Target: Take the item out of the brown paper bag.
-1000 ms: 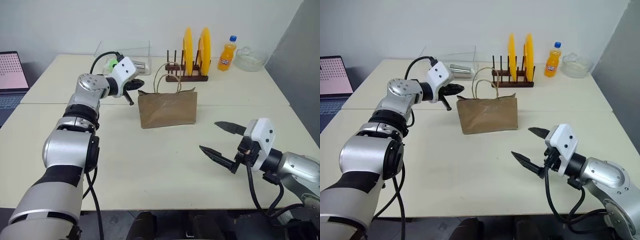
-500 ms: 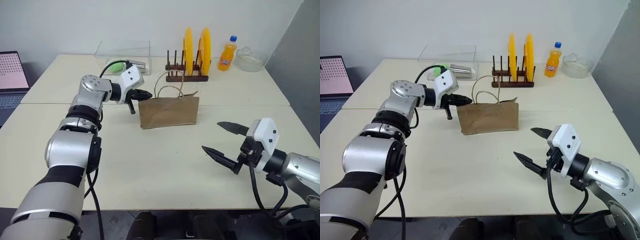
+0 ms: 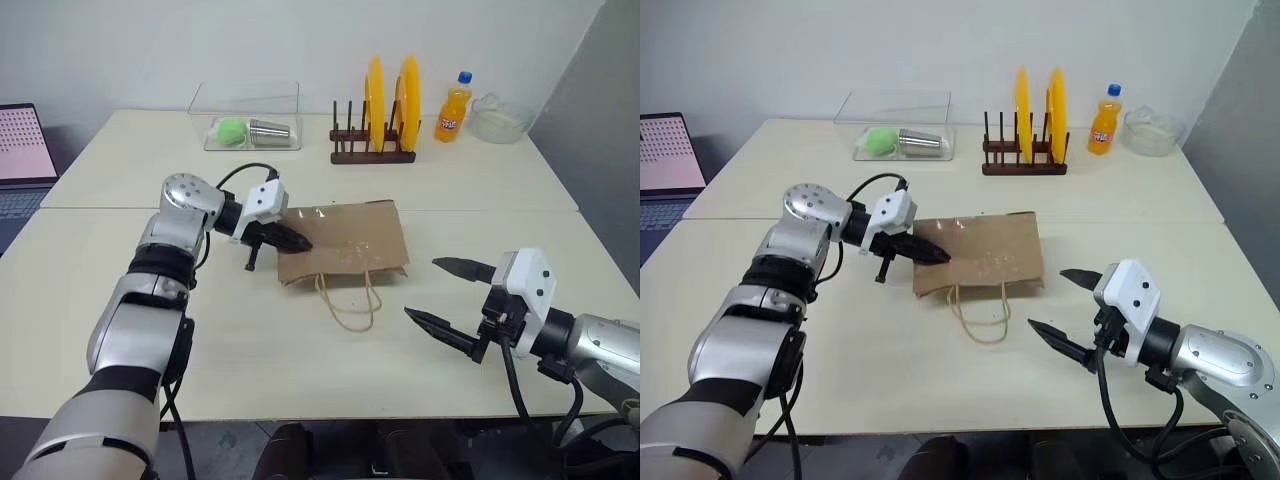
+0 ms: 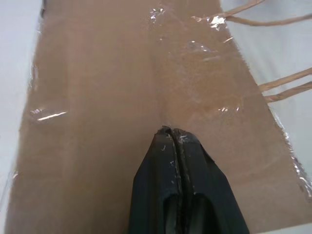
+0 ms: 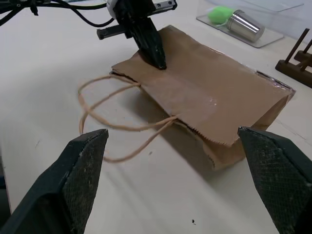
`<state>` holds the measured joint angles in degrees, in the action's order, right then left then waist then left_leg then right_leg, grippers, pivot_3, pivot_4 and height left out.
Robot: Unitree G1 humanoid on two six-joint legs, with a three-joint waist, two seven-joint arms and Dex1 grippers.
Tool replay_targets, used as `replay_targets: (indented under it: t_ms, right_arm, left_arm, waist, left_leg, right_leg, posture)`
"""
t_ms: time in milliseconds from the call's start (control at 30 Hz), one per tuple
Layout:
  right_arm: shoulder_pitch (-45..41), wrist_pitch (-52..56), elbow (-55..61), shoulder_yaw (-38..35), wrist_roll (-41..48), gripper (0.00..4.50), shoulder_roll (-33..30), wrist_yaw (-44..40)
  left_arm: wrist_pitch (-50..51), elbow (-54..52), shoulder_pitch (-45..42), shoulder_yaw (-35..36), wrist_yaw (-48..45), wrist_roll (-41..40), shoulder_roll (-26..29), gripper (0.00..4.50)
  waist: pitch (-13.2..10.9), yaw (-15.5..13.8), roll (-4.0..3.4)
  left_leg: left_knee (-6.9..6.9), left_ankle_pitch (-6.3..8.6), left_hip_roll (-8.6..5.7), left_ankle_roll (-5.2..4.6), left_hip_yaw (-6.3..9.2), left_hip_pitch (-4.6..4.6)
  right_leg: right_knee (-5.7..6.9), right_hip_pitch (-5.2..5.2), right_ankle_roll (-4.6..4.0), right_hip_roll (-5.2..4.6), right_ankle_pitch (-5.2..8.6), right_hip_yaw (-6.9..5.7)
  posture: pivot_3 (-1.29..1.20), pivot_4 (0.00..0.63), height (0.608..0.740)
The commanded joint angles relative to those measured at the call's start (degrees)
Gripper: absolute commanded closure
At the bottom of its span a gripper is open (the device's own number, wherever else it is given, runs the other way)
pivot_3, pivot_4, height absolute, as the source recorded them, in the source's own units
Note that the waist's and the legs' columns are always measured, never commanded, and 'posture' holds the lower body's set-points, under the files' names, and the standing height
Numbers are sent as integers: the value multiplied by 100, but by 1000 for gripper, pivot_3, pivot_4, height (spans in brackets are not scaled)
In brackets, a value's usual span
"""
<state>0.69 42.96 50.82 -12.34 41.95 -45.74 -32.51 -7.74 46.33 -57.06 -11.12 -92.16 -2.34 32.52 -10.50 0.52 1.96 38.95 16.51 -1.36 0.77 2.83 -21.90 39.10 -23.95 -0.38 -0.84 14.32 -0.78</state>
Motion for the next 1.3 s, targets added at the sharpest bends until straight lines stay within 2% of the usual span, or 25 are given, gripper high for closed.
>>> replay_targets:
  t_ms: [33,133,233,267,367,433,633,767,900,1300]
  right_arm:
    - [23,-162,98,-100,-7,0,-57,-78]
    - [104,-212,86,-113,-56,0,-72,-128]
    - [277,-222,161,-179,-38,0,-105,-174]
    - [341,-231,183,-194,-32,0,-117,-189]
    - [490,-268,221,-212,-30,0,-146,-226]
    - [519,-273,217,-197,-16,0,-166,-251]
    - [691,-239,212,-191,-24,0,-434,-559]
    - [806,-251,269,-12,-63,0,-537,-659]
    - [1063,-186,428,92,-147,0,-611,-652]
    - [1833,-27,916,-126,142,0,-645,-280]
  left_arm:
    - [197,-825,201,-3,-34,-260,186,4471]
    - [394,-1574,457,148,-29,-459,379,4471]
    - [714,-2958,1089,256,-33,-789,877,4471]
    - [895,-3393,1303,315,-25,-904,1025,4300]
    - [1439,-4483,1936,450,48,-1233,1402,3596]
    - [1314,-4851,2209,457,94,-1219,1566,3039]
    - [516,-5182,2235,290,86,-1160,1525,1306]
    - [-441,-5259,2477,-193,35,-964,1192,115]
    - [-1494,-4821,2507,-700,84,-598,759,51]
    - [-2567,-4190,2572,-1456,168,-394,181,51]
  waist:
    - [0,-8,0]
    - [0,-7,0]
    - [1,26,-3]
    - [1,39,-3]
    - [1,39,-3]
    - [2,29,-4]
    - [1,-47,-5]
    - [4,-50,-9]
    - [4,-60,-10]
    - [6,-50,-13]
  left_leg:
    - [0,0,0,0,0,0]
    - [1,0,0,0,-1,0]
    - [-1,0,3,0,-2,0]
    - [-3,0,3,0,-1,2]
    - [-4,0,4,0,1,2]
    - [-2,0,4,0,1,13]
    - [-2,1,3,-1,0,44]
    - [-4,2,3,-3,-3,44]
    - [-4,2,3,-4,-2,44]
    - [-4,3,3,-5,-2,47]
  right_leg:
    - [0,1,0,0,0,0]
    - [-2,2,1,0,0,0]
    - [-3,0,0,1,0,3]
    - [-2,2,0,0,0,3]
    - [-4,3,1,0,1,1]
    - [-9,17,9,0,6,0]
    - [-23,55,26,0,18,-2]
    - [-27,55,26,0,19,1]
    - [-27,56,26,0,19,1]
    - [-26,61,27,1,19,0]
  posture:
    - [0,150,740]
    - [0,150,740]
    - [0,150,740]
    - [0,150,740]
    - [0,150,740]
    - [0,150,740]
    - [0,150,740]
    - [0,150,740]
    - [0,150,740]
    - [0,150,740]
